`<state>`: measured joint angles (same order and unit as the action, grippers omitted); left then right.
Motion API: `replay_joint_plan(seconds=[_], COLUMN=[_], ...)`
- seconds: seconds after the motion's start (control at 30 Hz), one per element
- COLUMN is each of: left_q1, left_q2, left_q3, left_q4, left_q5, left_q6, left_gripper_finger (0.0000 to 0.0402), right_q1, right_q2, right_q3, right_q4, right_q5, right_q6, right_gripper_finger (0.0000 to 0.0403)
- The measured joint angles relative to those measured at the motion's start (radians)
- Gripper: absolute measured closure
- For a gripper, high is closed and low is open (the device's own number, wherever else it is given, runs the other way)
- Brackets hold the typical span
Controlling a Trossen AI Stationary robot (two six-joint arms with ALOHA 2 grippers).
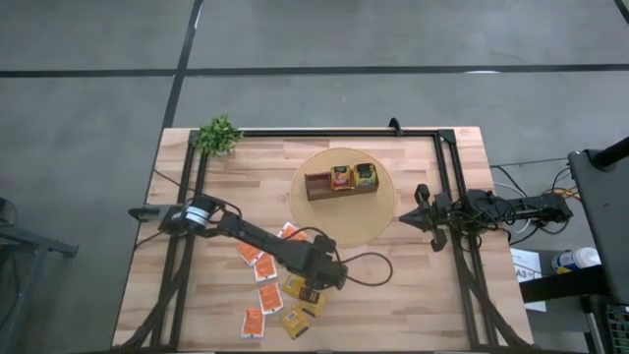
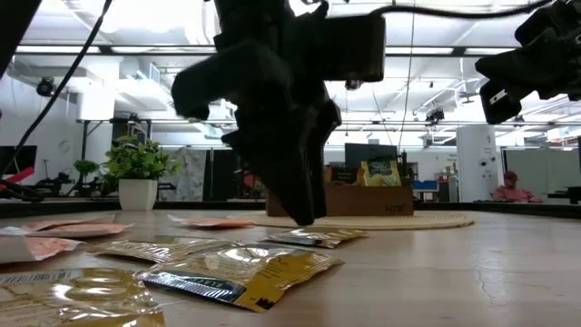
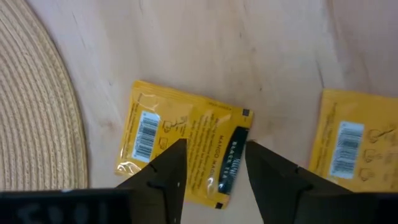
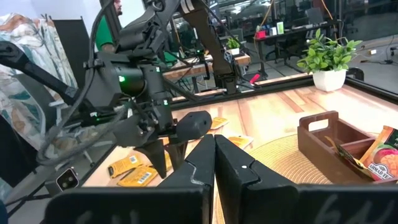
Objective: Pick & Place Tea
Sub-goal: Put the orange tea bag into the middle section of the wooden organizer
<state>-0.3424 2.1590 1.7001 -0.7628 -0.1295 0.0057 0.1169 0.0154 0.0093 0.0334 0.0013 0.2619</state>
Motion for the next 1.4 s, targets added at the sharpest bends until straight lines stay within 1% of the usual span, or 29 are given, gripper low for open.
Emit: replay_joint_plan(seconds=[0.1,0.3,0.37,0.47,0.7,0.83,1.17,1.27,1.33,1.4], left_q1=[0.002,0.005,0.005,0.007,0.016,0.025,0.049,0.051,0.052,0.054], left_q2=[0.000,-0.001,-0.001,-0.001,0.006,0.006,0.006,0.006,0.006,0.006], left_q3=[-0.002,-0.001,-0.001,-0.003,-0.006,-0.019,-0.052,-0.052,-0.053,-0.056], left_q4=[0.002,0.001,-0.002,-0.005,0.003,0.012,0.053,0.053,0.056,0.058], left_q5=[0.000,-0.001,-0.001,0.000,0.009,0.045,0.064,0.077,0.080,0.083], left_q6=[0.015,0.020,0.025,0.055,0.105,0.107,0.116,0.116,0.116,0.116], left_gripper_finger=[0.0224,0.0162,0.0151,0.0146,0.0145,0.0145,0.0147,0.0164,0.0190,0.0226], right_q1=[0.000,0.000,0.000,0.000,0.000,0.000,0.000,0.000,0.000,0.000], right_q2=[0.000,0.000,0.000,0.000,0.000,0.000,0.000,0.000,0.000,0.000], right_q3=[0.000,0.000,0.000,0.000,0.000,0.000,0.000,0.000,0.000,0.000], right_q4=[0.000,0.000,0.000,0.000,0.000,0.000,0.000,0.000,0.000,0.000], right_q5=[0.000,0.000,0.000,0.000,0.000,0.000,0.000,0.000,0.000,0.000], right_q6=[0.000,0.000,0.000,0.000,0.000,0.000,0.000,0.000,0.000,0.000], right_gripper_finger=[0.0394,0.0394,0.0394,0.0394,0.0394,0.0394,0.0394,0.0394,0.0394,0.0394])
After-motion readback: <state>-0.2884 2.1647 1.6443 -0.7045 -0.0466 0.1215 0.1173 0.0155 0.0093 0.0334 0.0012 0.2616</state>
